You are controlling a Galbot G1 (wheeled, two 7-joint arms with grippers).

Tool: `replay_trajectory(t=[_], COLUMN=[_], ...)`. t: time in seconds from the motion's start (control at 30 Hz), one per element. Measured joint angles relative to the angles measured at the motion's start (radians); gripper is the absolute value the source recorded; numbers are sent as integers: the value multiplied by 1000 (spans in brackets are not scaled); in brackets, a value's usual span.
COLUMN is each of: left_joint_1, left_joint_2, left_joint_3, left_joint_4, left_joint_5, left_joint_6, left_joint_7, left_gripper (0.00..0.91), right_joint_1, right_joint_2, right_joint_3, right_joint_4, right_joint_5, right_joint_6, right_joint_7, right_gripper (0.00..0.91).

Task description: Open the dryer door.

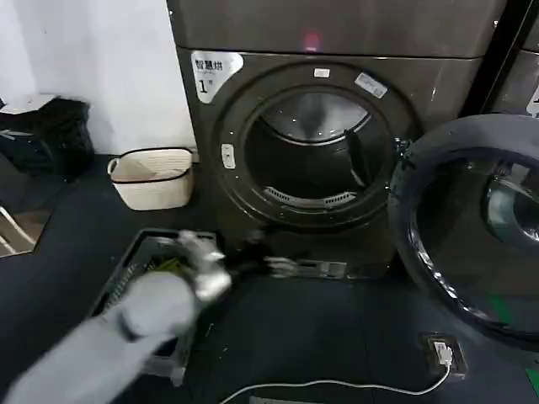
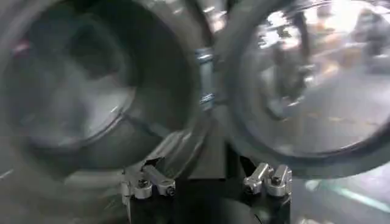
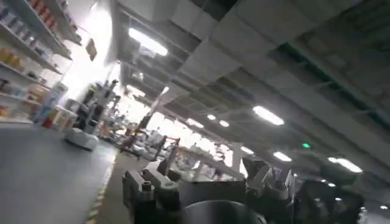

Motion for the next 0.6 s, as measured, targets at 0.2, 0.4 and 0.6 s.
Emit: replay_trajectory(t=[0.2, 0.4, 0.6], left_joint_1=[110, 137, 138], left_joint_2=[176, 299, 388], left_joint_3=[-155, -247, -292], left_joint_4=[-11, -2, 63], left_joint_5=[-300, -717, -1093], left_joint_6=[145, 153, 152], left_joint_7=[-235, -572, -798], left_gripper=[907, 907, 907], right_joint_1=[-5, -15, -7], right_joint_2=[-1, -3, -1], right_joint_3=[-15, -18, -25], right_joint_4=[0, -5, -11], right_joint_5=[48, 94, 121], right_joint_6=[2, 8, 33], right_joint_7=[1, 1, -12], right_gripper=[907, 907, 907])
